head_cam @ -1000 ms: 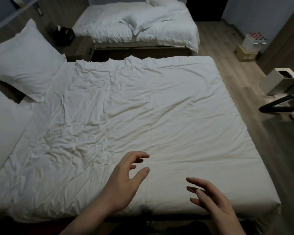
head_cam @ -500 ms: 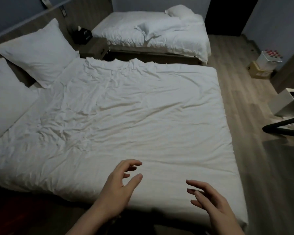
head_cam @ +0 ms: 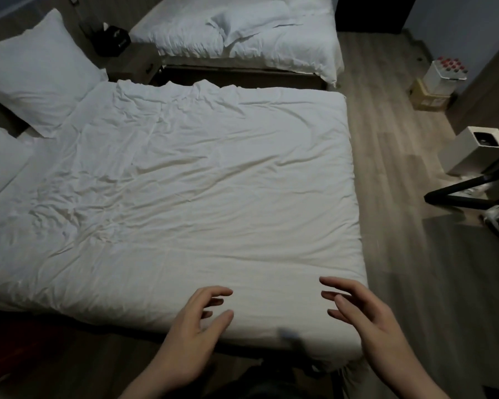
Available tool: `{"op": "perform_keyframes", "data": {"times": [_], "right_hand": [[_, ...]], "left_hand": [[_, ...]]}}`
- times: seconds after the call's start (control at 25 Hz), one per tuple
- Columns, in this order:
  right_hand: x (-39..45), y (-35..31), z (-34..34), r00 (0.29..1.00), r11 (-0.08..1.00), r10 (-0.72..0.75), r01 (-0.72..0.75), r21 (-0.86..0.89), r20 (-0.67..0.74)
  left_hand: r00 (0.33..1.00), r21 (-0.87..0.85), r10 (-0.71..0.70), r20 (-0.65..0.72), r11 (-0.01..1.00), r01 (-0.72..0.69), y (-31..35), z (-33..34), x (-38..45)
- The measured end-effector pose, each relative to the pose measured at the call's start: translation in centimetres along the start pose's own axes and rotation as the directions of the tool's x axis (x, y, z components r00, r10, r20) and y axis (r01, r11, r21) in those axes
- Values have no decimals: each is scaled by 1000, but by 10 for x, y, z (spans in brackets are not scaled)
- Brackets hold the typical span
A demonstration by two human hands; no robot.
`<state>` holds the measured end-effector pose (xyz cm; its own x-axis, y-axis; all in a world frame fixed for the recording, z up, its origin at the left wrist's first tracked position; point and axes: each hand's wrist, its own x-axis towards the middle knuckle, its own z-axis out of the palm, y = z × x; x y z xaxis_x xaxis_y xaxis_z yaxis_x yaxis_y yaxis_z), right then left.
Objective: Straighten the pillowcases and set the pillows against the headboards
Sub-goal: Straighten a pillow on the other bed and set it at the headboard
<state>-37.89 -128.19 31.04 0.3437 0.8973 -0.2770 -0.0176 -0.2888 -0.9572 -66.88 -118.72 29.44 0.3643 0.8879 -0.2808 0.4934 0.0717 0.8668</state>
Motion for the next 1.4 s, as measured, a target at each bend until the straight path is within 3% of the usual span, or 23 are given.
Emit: {"op": "perform_keyframes", "data": {"times": [0.32,0.6,0.88,1.08,1.24,1.4], "right_hand": [[34,-1,-45,998,998,49,-46,-47,48],[94,-1,-106,977,994,71,-51,-101,204],[170,21,-306,964,998,29,-15,-54,266],[189,32,-464,939,991,122,-96,-98,322],[212,27,-519,934,986,153,-126,-106,321],[252,12,-526,885,984,166,-122,-127,435]], "left_hand": [[999,-140,6,-40,990,-12,40,48,51],[971,-165,-136,-195,981,104,43,102,56],[918,-158,-202,-343,975,155,125,280,99],[931,-137,-171,-323,982,133,224,399,136],[935,-150,-167,-313,981,124,265,450,152],[909,-168,-208,-362,973,155,276,475,150]]}}
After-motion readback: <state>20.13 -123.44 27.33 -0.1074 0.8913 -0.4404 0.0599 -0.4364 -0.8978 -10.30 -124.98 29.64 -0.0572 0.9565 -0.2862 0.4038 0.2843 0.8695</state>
